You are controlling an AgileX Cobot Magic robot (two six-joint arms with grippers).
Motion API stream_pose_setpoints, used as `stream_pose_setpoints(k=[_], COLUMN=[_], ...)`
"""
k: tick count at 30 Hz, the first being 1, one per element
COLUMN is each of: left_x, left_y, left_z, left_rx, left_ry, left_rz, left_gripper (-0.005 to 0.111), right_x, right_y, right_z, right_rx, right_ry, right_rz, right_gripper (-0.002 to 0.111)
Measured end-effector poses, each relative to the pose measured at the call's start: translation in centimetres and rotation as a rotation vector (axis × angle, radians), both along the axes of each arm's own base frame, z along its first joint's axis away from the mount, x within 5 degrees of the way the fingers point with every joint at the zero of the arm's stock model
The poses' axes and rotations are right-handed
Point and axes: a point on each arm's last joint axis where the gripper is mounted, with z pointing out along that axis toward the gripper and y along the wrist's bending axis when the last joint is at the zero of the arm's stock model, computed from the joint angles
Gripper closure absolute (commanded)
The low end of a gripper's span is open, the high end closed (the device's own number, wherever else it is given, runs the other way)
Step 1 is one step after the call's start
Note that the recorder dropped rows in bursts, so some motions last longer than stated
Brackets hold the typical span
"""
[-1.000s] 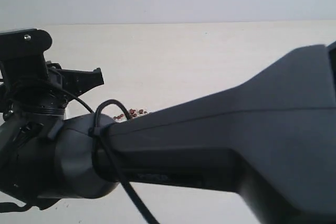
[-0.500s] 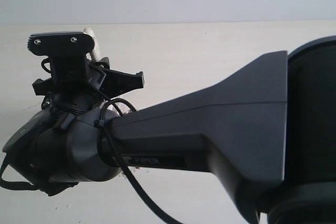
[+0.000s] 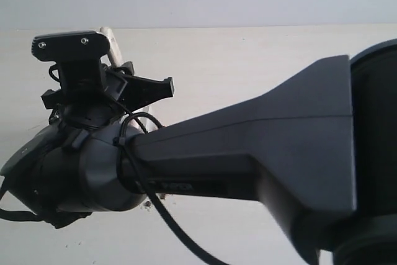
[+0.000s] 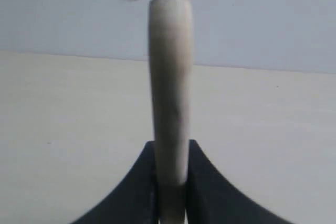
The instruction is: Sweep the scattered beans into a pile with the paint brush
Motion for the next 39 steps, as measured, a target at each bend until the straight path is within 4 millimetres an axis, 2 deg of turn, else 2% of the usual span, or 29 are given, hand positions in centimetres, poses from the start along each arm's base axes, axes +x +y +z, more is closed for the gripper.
stream_pose_setpoints(k=[2,5,9,11,13,15,18,22,27,31,34,39], left_x=[0.0,0.0,0.0,0.0,0.0,0.0,0.0,0.0,0.0,0.0,0.0,0.0], left_y=[0.0,0.0,0.0,0.0,0.0,0.0,0.0,0.0,0.0,0.0,0.0,0.0], left_z=[0.0,0.0,0.0,0.0,0.0,0.0,0.0,0.0,0.0,0.0,0.0,0.0], left_rx=[0.0,0.0,0.0,0.0,0.0,0.0,0.0,0.0,0.0,0.0,0.0,0.0], left_ry=[0.0,0.0,0.0,0.0,0.0,0.0,0.0,0.0,0.0,0.0,0.0,0.0], left_rz=[0.0,0.0,0.0,0.0,0.0,0.0,0.0,0.0,0.0,0.0,0.0,0.0], left_gripper=[0.107,0.107,0.107,0.107,0.107,0.107,0.107,0.107,0.107,0.107,0.107,0.107], right_x=[-0.1,-0.3,-0.5,-0.2,0.4,0.8,0.5,-0.2,-1.3,-3.4,-4.4,-4.4], right_y=[0.1,-0.1,-2.0,-3.4,-4.8,-6.0,-7.2,-8.6,-10.0,-10.8,-11.4,-12.9], right_z=[1.2,4.4,8.5,9.8,10.7,11.6,12.2,10.7,7.4,5.0,4.0,2.2], right_rx=[0.03,0.067,0.02,0.008,-0.008,-0.005,0.032,0.042,0.016,0.072,0.153,0.192], right_ry=[-0.005,-0.033,-0.084,-0.073,-0.035,0.011,0.095,0.226,0.318,0.315,0.258,0.227], right_rz=[0.032,0.09,0.164,0.222,0.354,0.562,0.851,1.148,1.264,1.398,1.434,1.366], right_gripper=[0.108,0.108,0.108,0.108,0.108,0.108,0.108,0.108,0.108,0.108,0.108,0.108])
